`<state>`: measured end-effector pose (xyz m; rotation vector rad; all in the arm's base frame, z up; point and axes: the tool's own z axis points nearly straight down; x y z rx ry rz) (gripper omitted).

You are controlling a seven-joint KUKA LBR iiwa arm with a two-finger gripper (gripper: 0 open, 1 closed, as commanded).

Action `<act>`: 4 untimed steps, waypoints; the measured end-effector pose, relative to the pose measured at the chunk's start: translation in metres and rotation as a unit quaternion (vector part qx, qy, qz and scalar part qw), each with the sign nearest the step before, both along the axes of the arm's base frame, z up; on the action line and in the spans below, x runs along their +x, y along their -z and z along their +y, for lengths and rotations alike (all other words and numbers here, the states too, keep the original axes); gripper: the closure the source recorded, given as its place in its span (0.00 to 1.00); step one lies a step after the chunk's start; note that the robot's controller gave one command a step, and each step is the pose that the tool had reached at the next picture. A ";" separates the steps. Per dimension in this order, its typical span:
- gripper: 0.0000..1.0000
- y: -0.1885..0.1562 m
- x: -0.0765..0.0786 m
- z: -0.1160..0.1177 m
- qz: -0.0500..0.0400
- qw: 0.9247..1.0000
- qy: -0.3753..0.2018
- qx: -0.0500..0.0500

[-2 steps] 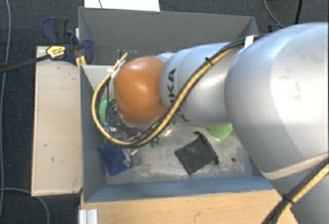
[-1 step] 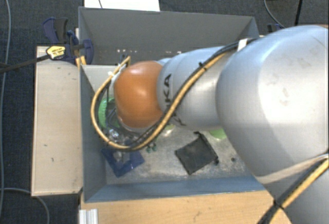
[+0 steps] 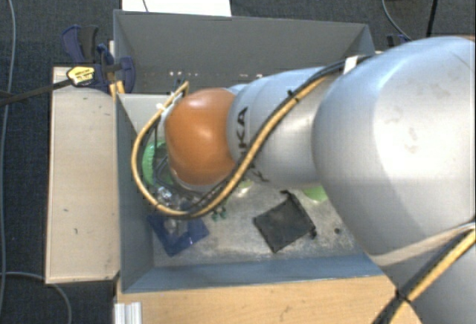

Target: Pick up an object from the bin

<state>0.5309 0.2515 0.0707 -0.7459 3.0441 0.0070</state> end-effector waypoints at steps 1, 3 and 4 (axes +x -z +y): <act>1.00 -0.003 -0.001 0.000 0.000 1.000 0.000 0.000; 1.00 -0.047 -0.002 -0.001 0.002 1.000 0.001 -0.001; 1.00 -0.069 -0.001 0.000 0.000 1.000 0.002 0.000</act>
Offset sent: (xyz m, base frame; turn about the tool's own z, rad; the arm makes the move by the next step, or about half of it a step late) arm 0.0000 -0.0001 0.1276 0.0000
